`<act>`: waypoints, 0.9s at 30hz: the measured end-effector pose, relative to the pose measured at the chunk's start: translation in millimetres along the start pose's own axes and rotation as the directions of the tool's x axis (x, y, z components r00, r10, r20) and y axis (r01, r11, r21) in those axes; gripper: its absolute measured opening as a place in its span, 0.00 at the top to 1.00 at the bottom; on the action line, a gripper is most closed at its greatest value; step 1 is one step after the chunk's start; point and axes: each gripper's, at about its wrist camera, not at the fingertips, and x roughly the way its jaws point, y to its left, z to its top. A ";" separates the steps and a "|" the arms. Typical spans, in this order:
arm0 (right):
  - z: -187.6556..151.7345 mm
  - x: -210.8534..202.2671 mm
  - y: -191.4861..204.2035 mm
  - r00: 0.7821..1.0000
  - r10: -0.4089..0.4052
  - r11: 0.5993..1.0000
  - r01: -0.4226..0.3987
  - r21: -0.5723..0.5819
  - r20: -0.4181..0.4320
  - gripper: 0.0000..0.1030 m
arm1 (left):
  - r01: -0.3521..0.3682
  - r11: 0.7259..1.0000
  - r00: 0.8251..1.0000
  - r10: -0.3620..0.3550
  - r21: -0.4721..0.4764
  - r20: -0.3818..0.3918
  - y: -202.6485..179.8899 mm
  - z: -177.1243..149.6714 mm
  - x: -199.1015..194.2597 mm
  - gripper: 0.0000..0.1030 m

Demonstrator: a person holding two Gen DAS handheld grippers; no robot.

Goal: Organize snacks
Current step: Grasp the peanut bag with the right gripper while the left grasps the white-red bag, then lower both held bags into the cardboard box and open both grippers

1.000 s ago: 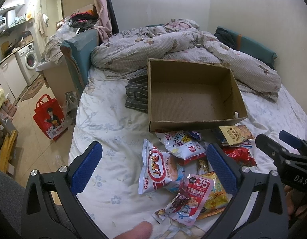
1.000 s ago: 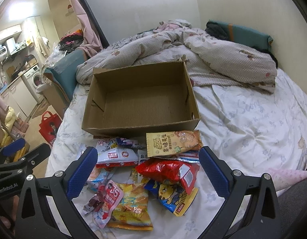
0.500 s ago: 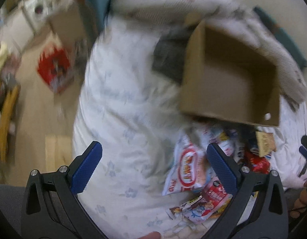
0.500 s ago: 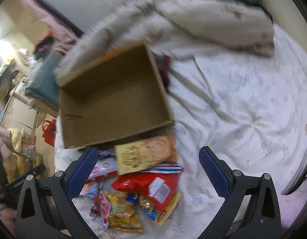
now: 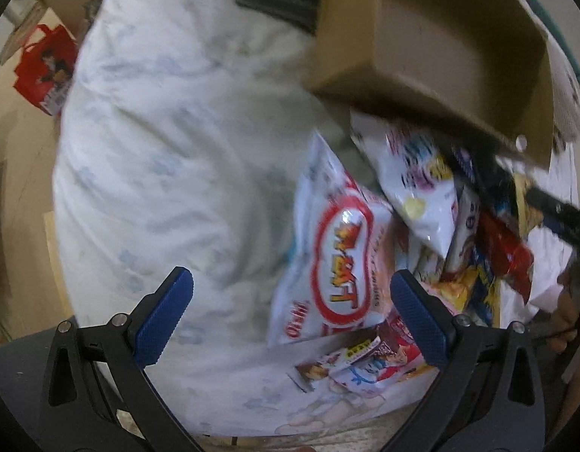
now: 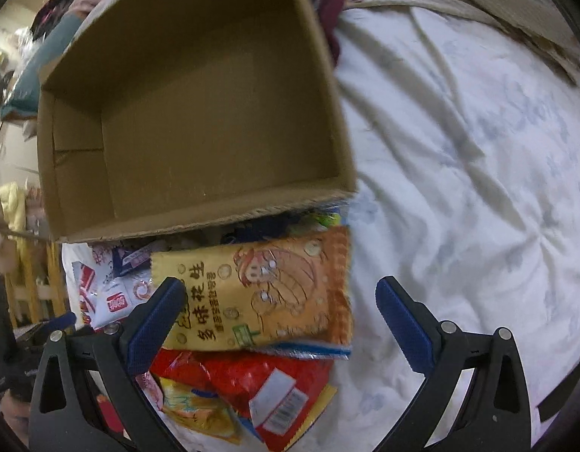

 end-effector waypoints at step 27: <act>-36.4 -68.0 -16.4 0.975 0.144 0.989 -0.145 -0.011 0.170 0.74 | 0.088 0.996 0.996 -0.088 0.010 0.018 20.6 -37.2 -52.0 0.80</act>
